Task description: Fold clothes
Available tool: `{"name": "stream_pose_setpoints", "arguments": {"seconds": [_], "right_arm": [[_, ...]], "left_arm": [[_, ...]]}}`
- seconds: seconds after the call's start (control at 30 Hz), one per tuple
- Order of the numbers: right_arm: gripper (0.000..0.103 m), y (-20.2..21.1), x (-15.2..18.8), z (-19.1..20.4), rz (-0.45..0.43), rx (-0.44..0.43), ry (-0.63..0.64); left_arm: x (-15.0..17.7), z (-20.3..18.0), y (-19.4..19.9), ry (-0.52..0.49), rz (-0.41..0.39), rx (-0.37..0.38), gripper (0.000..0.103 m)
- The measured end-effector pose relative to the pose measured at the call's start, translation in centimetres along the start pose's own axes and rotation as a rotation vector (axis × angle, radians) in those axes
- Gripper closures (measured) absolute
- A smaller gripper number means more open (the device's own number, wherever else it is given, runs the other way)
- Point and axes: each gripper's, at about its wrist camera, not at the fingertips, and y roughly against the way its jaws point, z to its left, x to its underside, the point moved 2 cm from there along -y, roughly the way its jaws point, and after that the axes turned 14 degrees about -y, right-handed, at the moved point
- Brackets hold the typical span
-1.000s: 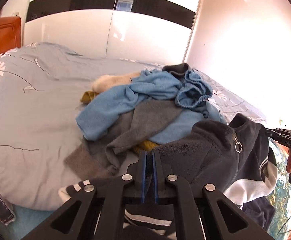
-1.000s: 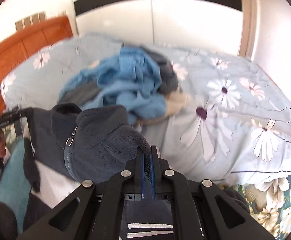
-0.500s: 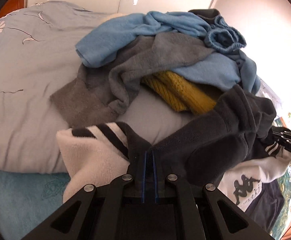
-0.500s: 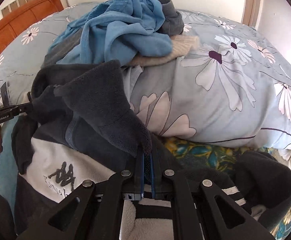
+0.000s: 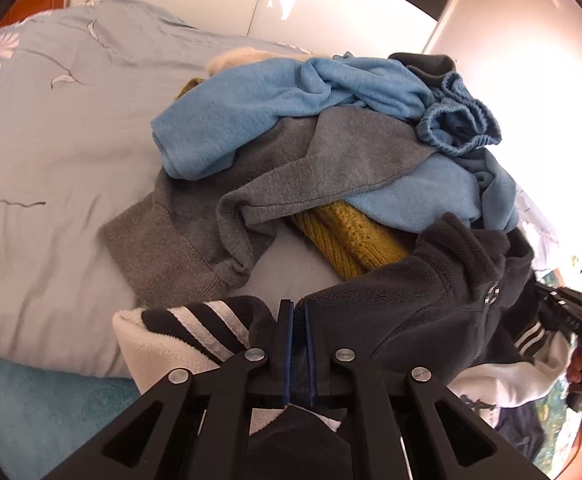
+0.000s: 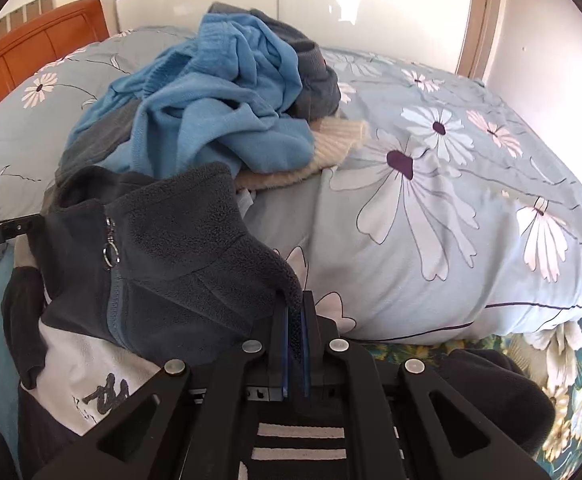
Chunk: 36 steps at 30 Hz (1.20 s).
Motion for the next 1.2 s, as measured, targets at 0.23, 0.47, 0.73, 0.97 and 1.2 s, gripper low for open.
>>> {"name": "stream_pose_setpoints", "arguments": {"seconds": [0.23, 0.47, 0.73, 0.97, 1.2], "right_arm": [[0.058, 2.1, 1.4, 0.3, -0.017, 0.024, -0.022], [0.041, 6.9, 6.2, 0.8, -0.002, -0.030, -0.106], [0.041, 9.5, 12.2, 0.7, 0.081, -0.074, -0.234], [0.041, 11.3, 13.4, 0.9, 0.095, -0.058, -0.267], [0.041, 12.6, 12.1, 2.8, 0.075, -0.056, -0.224]], "left_arm": [[1.3, -1.0, 2.6, 0.030, 0.004, -0.032, 0.049], [7.0, -4.5, 4.1, 0.045, 0.063, -0.045, 0.033], [10.9, -9.1, 0.1, -0.069, 0.223, -0.107, 0.032], [11.1, -7.4, 1.1, 0.000, 0.209, -0.133, 0.075], [11.1, -2.4, 7.9, 0.191, 0.049, -0.111, 0.080]]}}
